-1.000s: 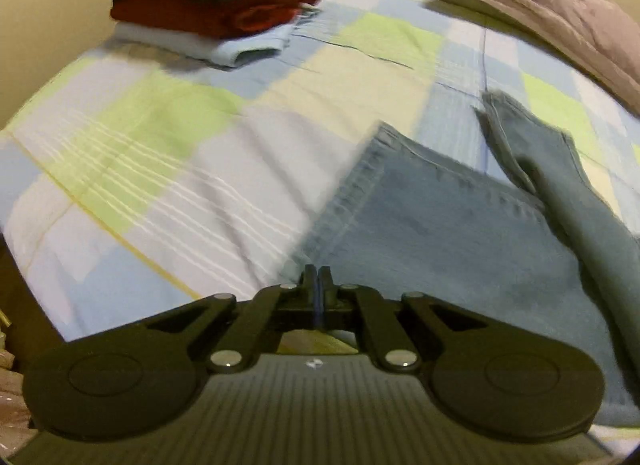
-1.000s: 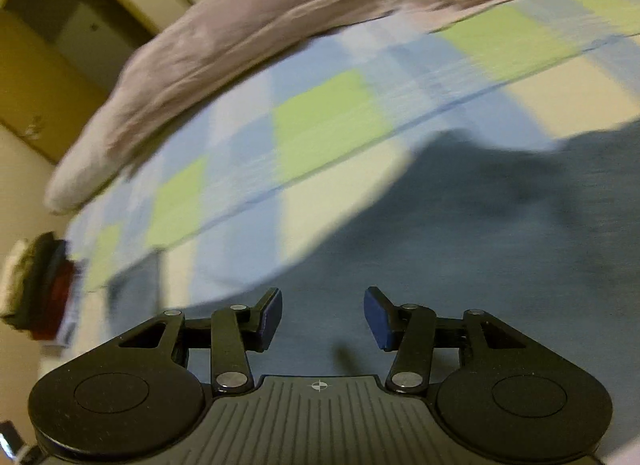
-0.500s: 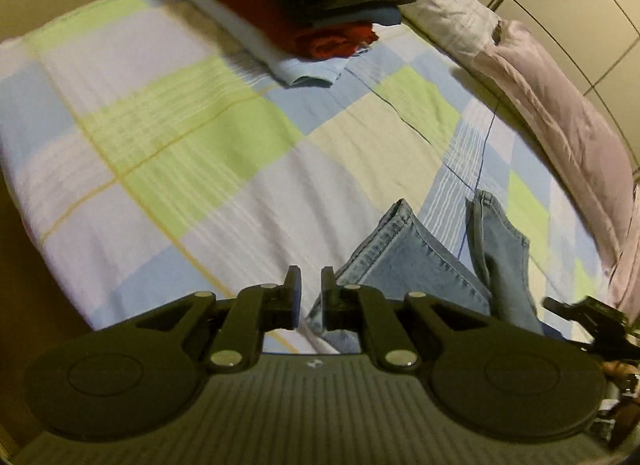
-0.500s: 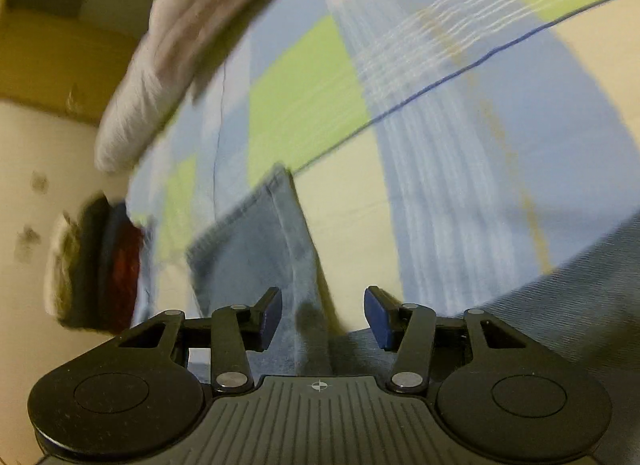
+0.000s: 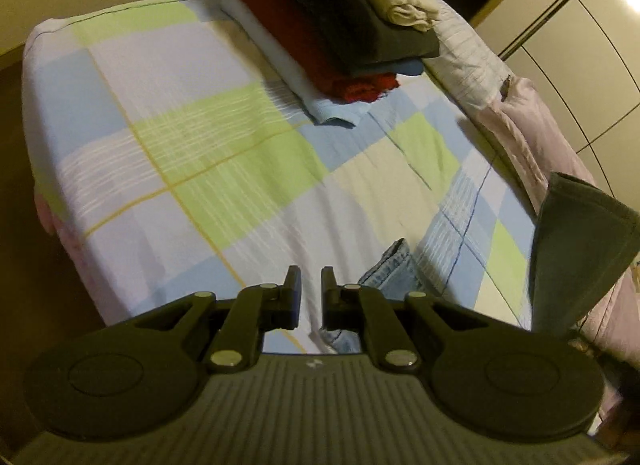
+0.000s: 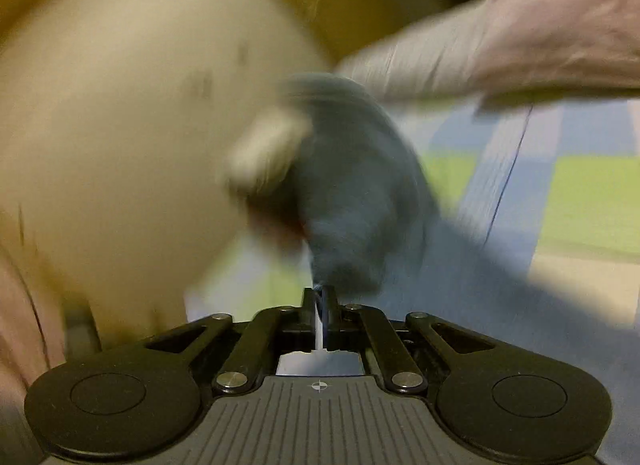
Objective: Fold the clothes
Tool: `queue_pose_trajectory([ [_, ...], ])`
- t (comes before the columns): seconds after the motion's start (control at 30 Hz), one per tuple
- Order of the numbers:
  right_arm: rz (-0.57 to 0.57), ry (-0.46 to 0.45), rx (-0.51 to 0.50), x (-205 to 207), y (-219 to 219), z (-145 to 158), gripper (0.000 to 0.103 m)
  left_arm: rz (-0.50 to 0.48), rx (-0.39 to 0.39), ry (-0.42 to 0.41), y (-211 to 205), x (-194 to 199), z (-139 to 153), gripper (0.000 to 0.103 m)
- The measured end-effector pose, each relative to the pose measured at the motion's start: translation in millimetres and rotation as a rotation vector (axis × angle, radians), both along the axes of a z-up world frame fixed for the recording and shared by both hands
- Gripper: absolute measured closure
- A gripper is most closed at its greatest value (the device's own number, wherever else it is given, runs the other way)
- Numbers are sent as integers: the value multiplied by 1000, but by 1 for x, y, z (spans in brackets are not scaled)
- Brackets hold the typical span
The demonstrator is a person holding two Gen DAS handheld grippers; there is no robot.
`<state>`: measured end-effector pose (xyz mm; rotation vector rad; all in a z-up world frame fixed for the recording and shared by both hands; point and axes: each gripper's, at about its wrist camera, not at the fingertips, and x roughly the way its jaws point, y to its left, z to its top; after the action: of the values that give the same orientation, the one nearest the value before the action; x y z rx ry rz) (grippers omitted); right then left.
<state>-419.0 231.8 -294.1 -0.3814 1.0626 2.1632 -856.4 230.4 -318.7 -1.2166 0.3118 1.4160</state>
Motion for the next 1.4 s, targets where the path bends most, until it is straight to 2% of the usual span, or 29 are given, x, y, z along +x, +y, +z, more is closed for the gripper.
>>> queue_pose_trajectory([
  [0.03, 62, -69, -31, -16, -7, -7, 95, -1, -11, -2, -1, 0, -2, 98],
  [0.07, 100, -158, -69, -31, -14, -19, 85, -1, -22, -3, -2, -1, -4, 98],
  [0.1, 130, -232, -105, -42, -21, -31, 55, -2, -29, -17, -1, 3, -7, 98],
  [0.13, 140, -261, -134, -46, -28, -40, 50, -4, -36, -33, 1, 7, -11, 98],
  [0.2, 81, -228, -198, -37, -40, -52, 50, -7, -49, -66, 5, 15, -19, 98],
  [0.3, -142, -140, -348, 5, -48, -63, 50, -12, -70, -115, 10, 28, -30, 98],
  [0.4, -465, -30, -521, 74, -65, -72, 50, -17, -90, -164, 15, 40, -41, 96],
  [0.47, -705, 81, -597, 125, -94, -79, 50, -20, -103, -196, 19, 48, -48, 92],
  [0.57, -1011, 231, -648, 184, -146, -85, 50, -25, -123, -245, 24, 61, -60, 88],
  [0.67, -1223, 334, -628, 220, -187, -82, 50, -7, -143, -285, 30, 71, -72, 86],
  [0.83, -1370, 427, -612, 239, -210, -92, 50, 67, -170, -256, 36, 74, -91, 85],
  [0.93, -1399, 450, -596, 248, -219, -102, 50, 89, -173, -257, 37, 75, -95, 85],
  [1.07, -1435, 469, -580, 259, -220, -103, 50, 92, -165, -252, 39, 78, -92, 79],
  [1.2, -1469, 477, -567, 269, -236, -103, 50, 85, -161, -238, 41, 83, -91, 79],
  [1.27, -1483, 491, -545, 272, -250, -102, 50, 73, -152, -225, 43, 84, -91, 82],
  [1.37, -1496, 474, -543, 278, -245, -107, 50, 68, -147, -211, 44, 85, -93, 93],
  [1.4, -1495, 472, -555, 279, -243, -111, 53, 56, -131, -207, 42, 84, -90, 93],
])
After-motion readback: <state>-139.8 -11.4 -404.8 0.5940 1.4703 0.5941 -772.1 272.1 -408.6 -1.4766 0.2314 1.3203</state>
